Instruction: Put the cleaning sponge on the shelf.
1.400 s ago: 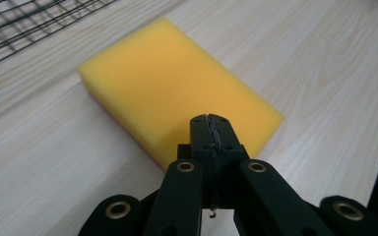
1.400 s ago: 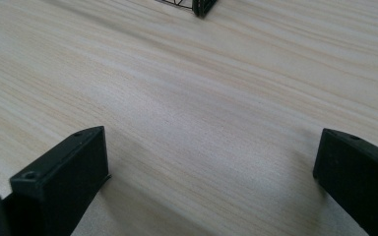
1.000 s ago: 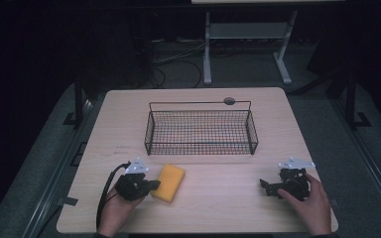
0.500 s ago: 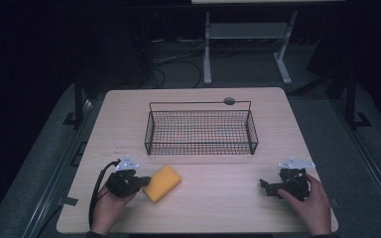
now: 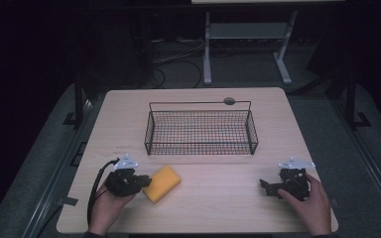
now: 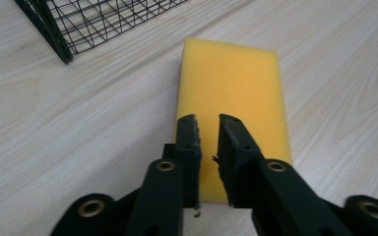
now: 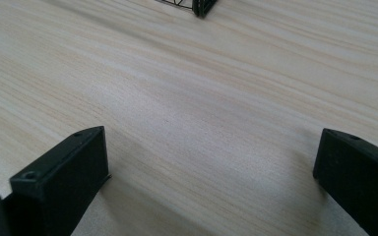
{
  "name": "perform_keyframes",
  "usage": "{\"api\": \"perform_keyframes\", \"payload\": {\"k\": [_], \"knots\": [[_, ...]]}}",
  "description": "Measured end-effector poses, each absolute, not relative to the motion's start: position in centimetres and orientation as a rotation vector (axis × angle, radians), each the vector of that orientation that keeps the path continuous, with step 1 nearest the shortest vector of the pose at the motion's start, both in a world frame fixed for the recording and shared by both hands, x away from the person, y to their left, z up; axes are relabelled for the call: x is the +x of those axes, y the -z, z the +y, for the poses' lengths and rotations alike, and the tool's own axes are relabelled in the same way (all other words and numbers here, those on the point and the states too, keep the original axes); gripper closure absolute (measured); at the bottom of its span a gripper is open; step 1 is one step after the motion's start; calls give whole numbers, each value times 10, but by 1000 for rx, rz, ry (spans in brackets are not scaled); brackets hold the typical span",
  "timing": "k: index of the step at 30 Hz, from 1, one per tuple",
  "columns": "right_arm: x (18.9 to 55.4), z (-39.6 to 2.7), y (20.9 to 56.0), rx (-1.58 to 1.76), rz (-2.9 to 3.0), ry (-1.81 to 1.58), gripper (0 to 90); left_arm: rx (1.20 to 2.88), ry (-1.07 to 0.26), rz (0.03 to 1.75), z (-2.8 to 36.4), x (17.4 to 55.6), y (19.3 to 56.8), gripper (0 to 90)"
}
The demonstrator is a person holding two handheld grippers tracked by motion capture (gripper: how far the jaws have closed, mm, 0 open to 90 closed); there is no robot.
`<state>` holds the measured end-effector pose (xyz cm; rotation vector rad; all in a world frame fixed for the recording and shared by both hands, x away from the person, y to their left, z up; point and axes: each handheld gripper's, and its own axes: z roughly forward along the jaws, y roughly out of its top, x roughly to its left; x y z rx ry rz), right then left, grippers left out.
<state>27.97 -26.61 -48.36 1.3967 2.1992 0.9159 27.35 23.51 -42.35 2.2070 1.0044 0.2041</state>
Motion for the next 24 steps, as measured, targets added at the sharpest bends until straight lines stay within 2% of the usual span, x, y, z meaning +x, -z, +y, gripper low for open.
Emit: {"api": "perform_keyframes", "payload": {"k": [9, 18, 24], "knots": [[280, -266, 484, 1394, 2200, -916, 0, 2244, -148, 1013, 232, 278, 420, 459], [280, -266, 484, 1393, 2200, -915, 0, 2322, -169, 978, 223, 284, 413, 225], [280, -266, 484, 1394, 2200, -915, 0, 2382, -161, 964, 213, 290, 407, 157]]}}
